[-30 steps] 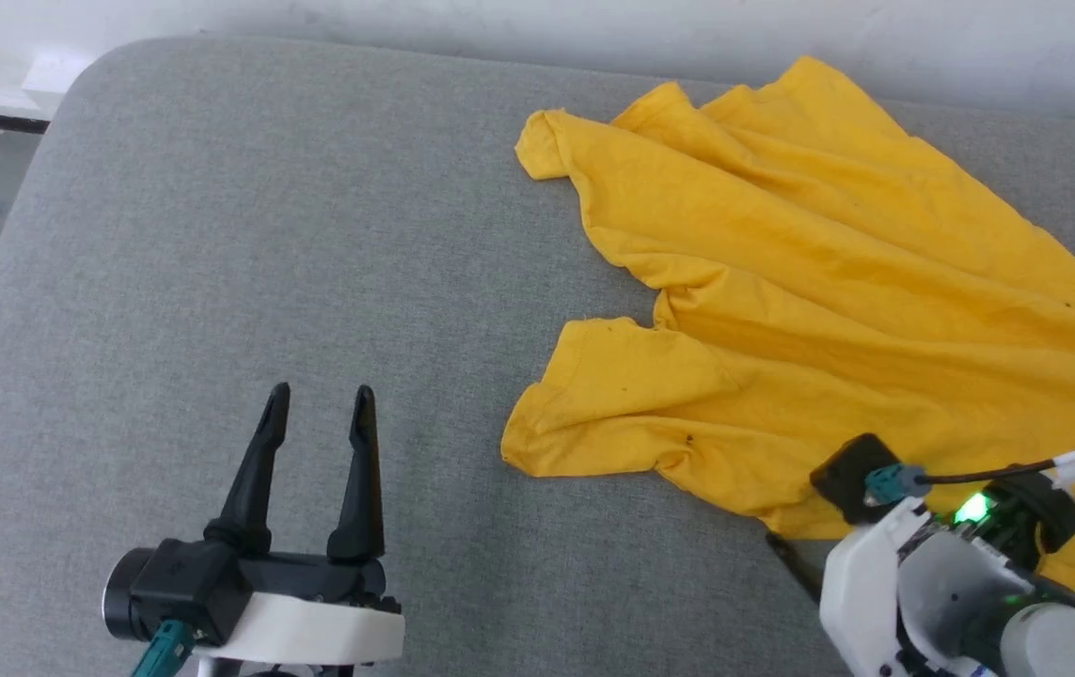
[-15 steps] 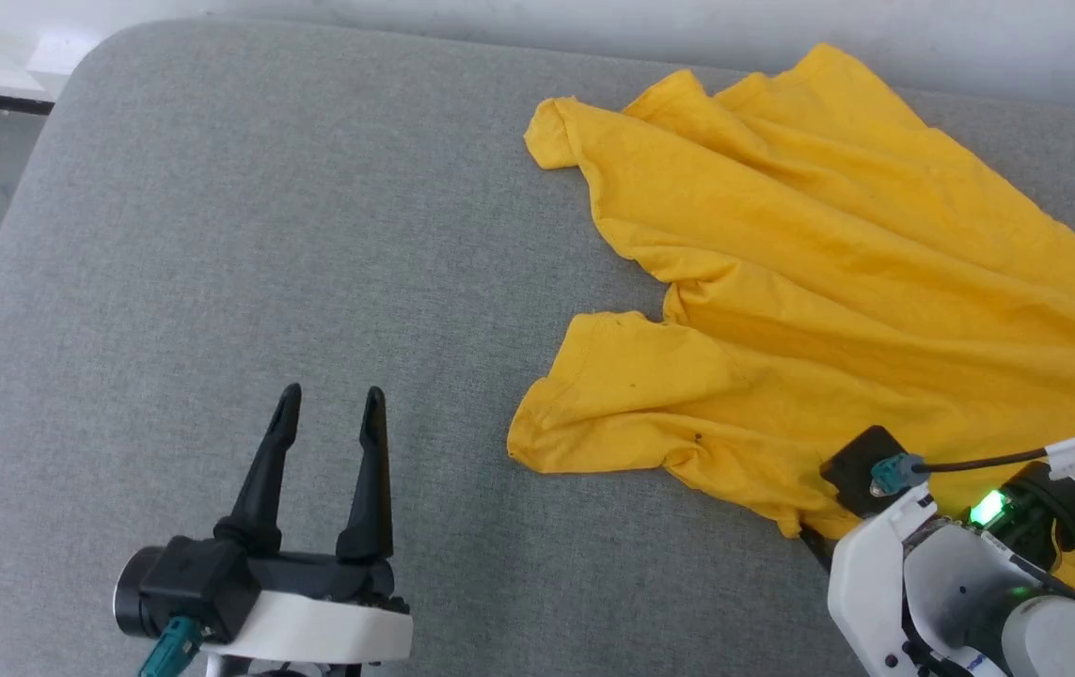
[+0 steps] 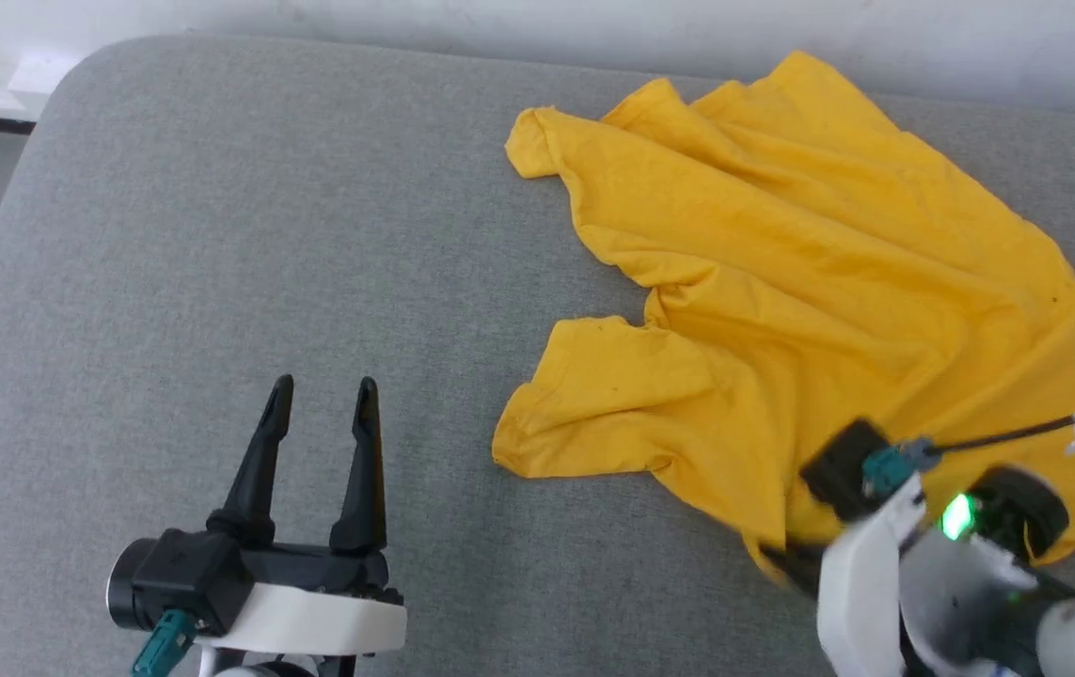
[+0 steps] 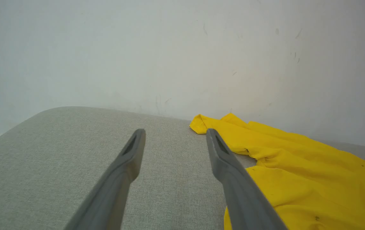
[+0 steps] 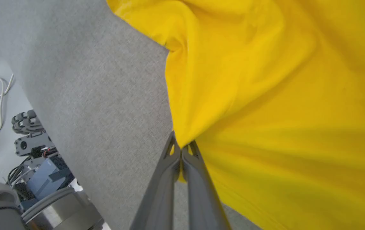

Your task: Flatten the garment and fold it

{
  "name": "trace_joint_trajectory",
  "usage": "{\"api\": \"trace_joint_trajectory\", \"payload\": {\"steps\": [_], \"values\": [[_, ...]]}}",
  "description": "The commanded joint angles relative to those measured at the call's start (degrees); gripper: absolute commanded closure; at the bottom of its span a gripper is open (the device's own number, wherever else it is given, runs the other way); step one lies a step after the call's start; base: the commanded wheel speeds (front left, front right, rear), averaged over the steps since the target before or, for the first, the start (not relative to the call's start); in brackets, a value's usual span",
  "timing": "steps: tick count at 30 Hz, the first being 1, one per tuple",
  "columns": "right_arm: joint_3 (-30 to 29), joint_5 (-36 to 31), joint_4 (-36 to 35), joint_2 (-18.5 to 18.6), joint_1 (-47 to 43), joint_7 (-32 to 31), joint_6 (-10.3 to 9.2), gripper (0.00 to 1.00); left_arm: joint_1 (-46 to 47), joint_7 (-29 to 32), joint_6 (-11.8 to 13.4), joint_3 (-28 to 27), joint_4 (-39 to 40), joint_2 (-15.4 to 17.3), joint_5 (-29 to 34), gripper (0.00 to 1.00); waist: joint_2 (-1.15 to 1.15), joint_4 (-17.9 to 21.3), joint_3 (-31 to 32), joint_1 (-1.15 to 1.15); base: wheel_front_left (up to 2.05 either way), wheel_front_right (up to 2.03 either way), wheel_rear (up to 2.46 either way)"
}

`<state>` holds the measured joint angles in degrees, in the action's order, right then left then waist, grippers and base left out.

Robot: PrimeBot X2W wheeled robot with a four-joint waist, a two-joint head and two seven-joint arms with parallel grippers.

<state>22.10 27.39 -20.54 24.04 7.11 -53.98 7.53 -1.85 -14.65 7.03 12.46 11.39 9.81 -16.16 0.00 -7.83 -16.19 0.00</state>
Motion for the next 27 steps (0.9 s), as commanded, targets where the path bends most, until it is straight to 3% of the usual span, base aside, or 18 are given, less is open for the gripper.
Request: {"api": "trace_joint_trajectory", "payload": {"steps": [1, 5, 10, 11, 12, 13, 17, 20, 27], "values": [[1.1, 1.9, -1.5, 1.9, -1.9, -2.3, -0.04, 1.0, 0.3, -0.1, -0.3, -0.1, -0.2, 0.3, -0.3, 0.0, 0.0, 0.5, 0.5, 0.0, 0.0, 0.0, 0.0], [0.1, 8.4, -6.0, 7.4, -9.0, -12.2, -0.04, 1.0, 0.0, 0.0, -0.2, 0.3, -0.3, 0.2, -0.5, 0.0, 0.0, 1.2, 0.6, 0.0, 0.0, 0.0, 0.0], [-4.9, 9.0, -9.5, 7.3, -15.7, -16.4, -0.04, 1.0, -0.2, 0.0, -0.2, 0.6, -0.6, 0.2, -0.7, 0.0, 0.0, 1.7, 0.4, 0.0, 0.0, 0.0, 0.0], [-5.3, 8.4, -9.9, 7.1, -16.0, -15.8, -0.04, 0.69, -0.2, 0.1, -0.3, 0.7, -0.7, 0.2, -0.8, 0.0, 0.0, 1.8, 0.3, 0.0, 0.0, 0.0, 0.0], [-5.5, 7.7, -10.3, 6.7, -15.9, -14.5, -0.04, 0.25, -0.1, 0.2, -0.3, 0.8, -0.7, 0.2, -0.8, 0.0, 0.0, 1.8, 0.3, 0.0, 0.0, 0.0, 0.0], [-6.0, 7.0, -10.4, 5.9, -15.7, -12.9, -0.04, 0.0, 0.1, 0.3, -0.3, 0.9, -0.8, 0.2, -0.8, 0.0, 0.0, 1.8, 0.3, 0.0, 0.0, 0.0, 0.0], [-6.7, 7.3, -11.2, 1.8, -13.9, -6.8, -0.04, 0.0, 0.3, 1.0, -0.4, 1.2, -0.8, 0.6, -0.7, 0.0, 0.0, 1.8, 0.8, 0.0, 0.0, 0.0, 0.0], [-10.6, 6.7, -12.3, -3.1, -11.9, 1.2, -0.04, 0.0, 0.3, 1.6, -0.2, 1.4, -0.6, 0.8, -0.6, 0.0, 0.0, 1.6, 1.1, 0.0, 0.0, 0.0, 0.0], [-25.3, -10.8, -12.1, -17.2, -9.4, 35.1, -0.04, 0.0, -0.4, 2.2, 1.0, 1.4, 1.1, 2.1, 1.2, 0.0, 0.0, 1.8, 1.4, 0.0, 0.0, 0.0, 0.0]]}}
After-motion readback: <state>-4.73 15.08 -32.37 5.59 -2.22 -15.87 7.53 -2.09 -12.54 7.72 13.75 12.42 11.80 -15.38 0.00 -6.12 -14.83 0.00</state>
